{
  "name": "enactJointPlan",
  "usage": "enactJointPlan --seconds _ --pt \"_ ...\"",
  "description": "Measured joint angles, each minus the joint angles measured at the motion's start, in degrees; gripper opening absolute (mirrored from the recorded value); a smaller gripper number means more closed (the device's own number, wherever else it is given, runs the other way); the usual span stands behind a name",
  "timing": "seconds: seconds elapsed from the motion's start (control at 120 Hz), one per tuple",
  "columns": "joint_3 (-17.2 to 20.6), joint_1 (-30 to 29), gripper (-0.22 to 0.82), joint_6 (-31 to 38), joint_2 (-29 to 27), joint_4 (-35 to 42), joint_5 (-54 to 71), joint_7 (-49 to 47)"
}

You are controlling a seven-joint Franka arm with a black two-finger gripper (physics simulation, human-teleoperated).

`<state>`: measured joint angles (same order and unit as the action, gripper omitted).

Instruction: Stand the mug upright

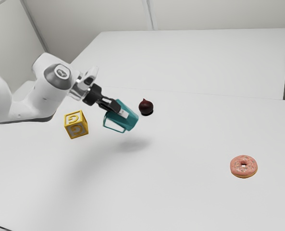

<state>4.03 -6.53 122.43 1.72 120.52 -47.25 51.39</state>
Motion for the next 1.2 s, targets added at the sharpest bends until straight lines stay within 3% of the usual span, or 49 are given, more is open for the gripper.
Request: enactJointPlan --seconds 0.258,0.533,1.2 --pt "0.23 0.38 -0.17 -5.99 -4.22 0.19 19.59 -10.90" --pt "1.03 3.34 -0.17 -7.36 -6.53 0.90 36.34 -22.13" --pt "1.41 4.85 -0.17 10.46 -7.33 12.85 46.46 -40.28"
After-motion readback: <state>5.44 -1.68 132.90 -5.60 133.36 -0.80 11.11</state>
